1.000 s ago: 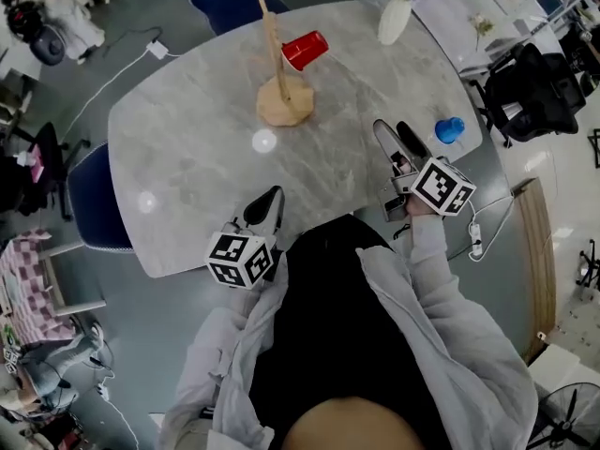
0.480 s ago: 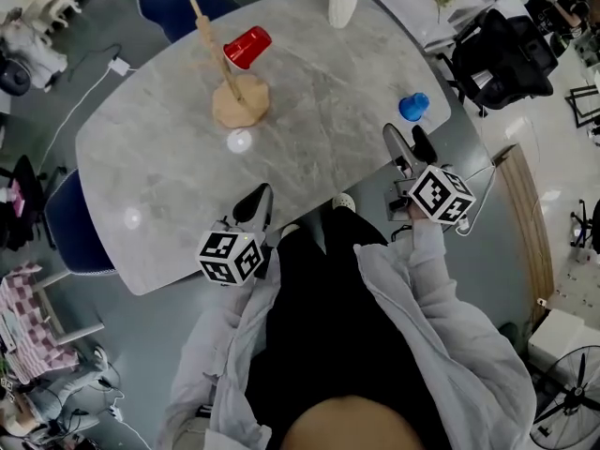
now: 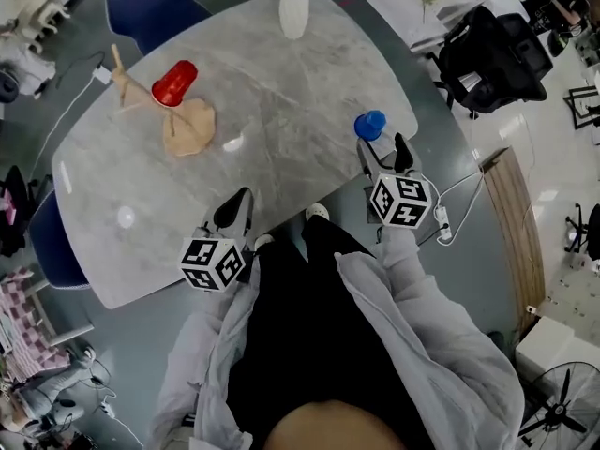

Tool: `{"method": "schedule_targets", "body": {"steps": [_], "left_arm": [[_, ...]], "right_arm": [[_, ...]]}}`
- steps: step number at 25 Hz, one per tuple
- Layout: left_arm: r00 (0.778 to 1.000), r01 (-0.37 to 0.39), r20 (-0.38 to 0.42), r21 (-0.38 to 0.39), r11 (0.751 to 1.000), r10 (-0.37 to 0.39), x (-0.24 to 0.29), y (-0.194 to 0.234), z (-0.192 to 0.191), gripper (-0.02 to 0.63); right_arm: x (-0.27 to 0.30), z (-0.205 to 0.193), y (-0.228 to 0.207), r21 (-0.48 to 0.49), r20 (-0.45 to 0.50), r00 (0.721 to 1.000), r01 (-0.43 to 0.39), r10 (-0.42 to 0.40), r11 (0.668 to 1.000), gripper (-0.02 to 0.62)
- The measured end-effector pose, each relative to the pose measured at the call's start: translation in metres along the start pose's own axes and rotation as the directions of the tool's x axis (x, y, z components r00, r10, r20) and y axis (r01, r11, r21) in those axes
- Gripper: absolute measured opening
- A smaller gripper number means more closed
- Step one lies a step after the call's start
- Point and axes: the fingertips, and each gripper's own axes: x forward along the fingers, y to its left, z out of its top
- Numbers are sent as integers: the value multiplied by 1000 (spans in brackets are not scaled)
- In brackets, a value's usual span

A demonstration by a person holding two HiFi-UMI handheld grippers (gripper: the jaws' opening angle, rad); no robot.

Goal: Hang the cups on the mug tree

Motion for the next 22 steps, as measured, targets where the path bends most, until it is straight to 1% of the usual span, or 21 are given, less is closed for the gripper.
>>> {"method": "schedule_targets", "body": {"steps": [5,9,13,14,18,22], "left_arm": [[999,-39,-30,-34,999,38,40,-28,-6,-3],[996,-88,-38,-60,994,86,68,-37,-8,-3],[991,-127,-52,-73,989,123,78,-36,-15,-3],[990,-135,-54,-77,988,132,79,-35,-17,-3],[985,-168,-51,-95,981,164,79,-33,-17,-3],[983,-183,-34,-105,978,180,79,-32,-16,-3]], "right_arm": [[35,-16,-30,-77,-52,997,-62,58,995,350],[62,-25,-49,-98,-80,992,-110,102,989,323],[79,-31,-52,-113,-87,988,-138,128,984,241],[80,-31,-52,-116,-86,987,-143,134,983,233],[82,-28,-51,-121,-85,984,-164,155,979,239],[81,-19,-49,-113,-67,982,-186,179,976,237]]}}
